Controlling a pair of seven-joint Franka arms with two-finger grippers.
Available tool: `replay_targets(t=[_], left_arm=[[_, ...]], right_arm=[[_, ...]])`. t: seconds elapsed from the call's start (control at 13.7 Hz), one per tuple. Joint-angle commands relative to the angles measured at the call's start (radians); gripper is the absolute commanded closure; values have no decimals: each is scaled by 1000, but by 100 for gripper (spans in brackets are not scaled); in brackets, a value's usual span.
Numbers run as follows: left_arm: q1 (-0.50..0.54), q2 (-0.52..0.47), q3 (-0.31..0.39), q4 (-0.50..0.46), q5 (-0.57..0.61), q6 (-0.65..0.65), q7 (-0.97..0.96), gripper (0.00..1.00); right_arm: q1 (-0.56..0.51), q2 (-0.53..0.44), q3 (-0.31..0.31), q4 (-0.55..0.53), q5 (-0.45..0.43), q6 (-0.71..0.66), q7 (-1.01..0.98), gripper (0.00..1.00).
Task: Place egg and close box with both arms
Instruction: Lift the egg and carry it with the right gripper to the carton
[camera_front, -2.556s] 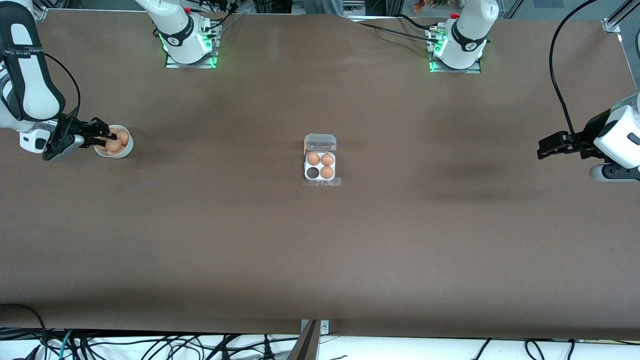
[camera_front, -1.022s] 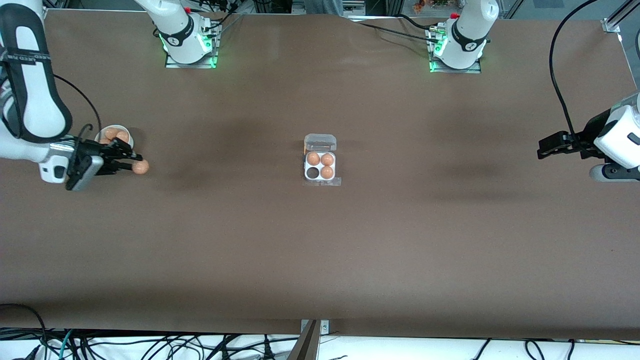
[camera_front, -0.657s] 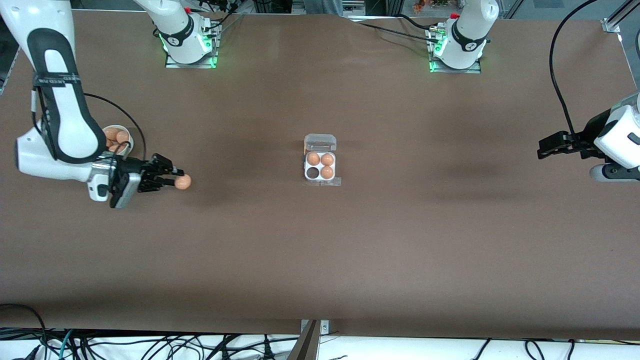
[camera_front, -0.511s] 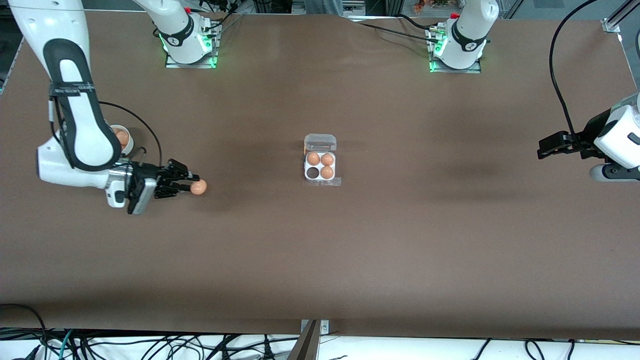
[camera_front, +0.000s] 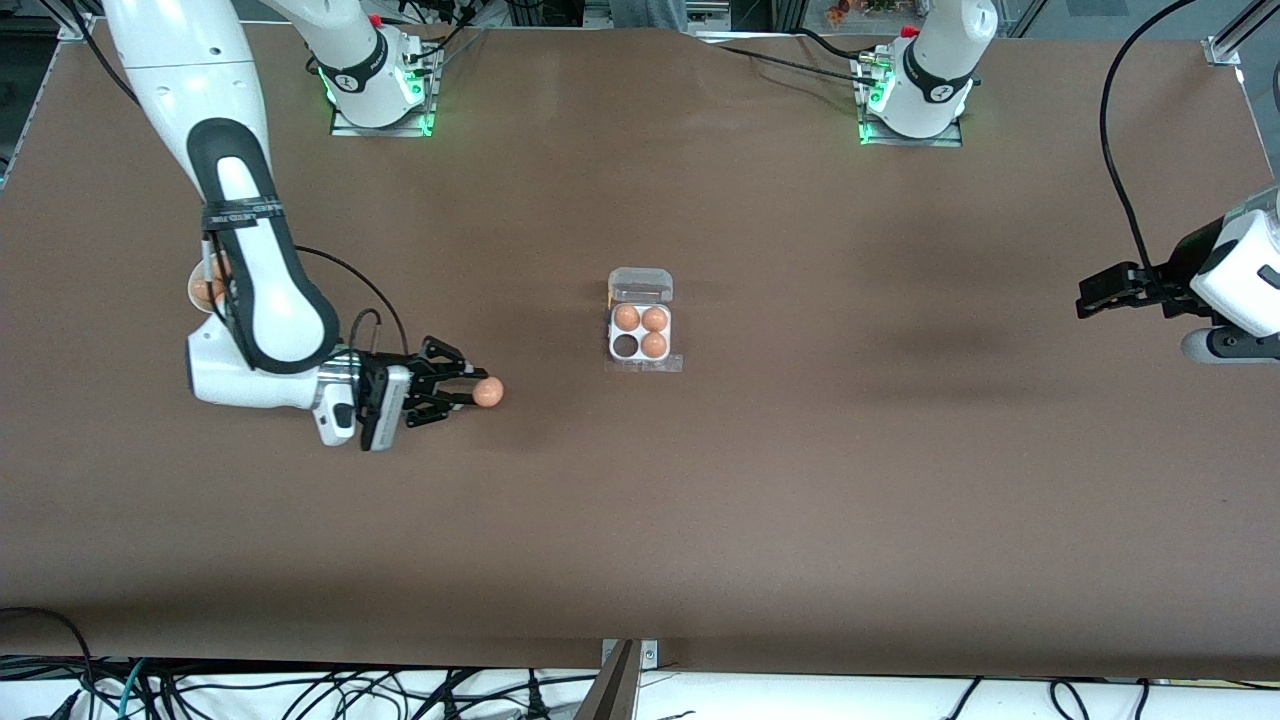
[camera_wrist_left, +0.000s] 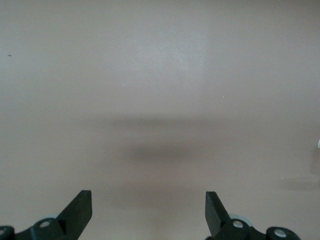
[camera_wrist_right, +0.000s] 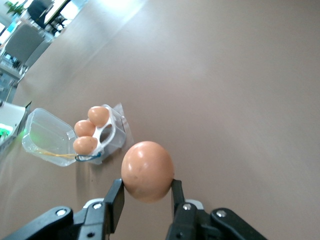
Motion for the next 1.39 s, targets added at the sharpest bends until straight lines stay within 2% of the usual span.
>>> replay_targets(t=[0.0, 0.22, 0.44, 0.66, 1.02, 1.31], left_arm=[[1, -5, 0, 13, 27, -19, 9, 0], [5, -5, 0, 13, 26, -19, 9, 0], [5, -5, 0, 13, 26, -19, 11, 0], [3, -5, 0, 13, 24, -19, 11, 0], [5, -5, 0, 13, 26, -19, 12, 0], [5, -5, 1, 13, 23, -18, 12, 0]], right_arm=[[41, 42, 30, 39, 29, 42, -128, 78], [61, 81, 73, 85, 35, 64, -223, 78], [88, 85, 101, 86, 123, 81, -291, 78], [128, 87, 127, 86, 141, 140, -297, 78], [191, 96, 130, 72, 148, 179, -329, 79], [193, 116, 130, 51, 148, 176, -409, 81]])
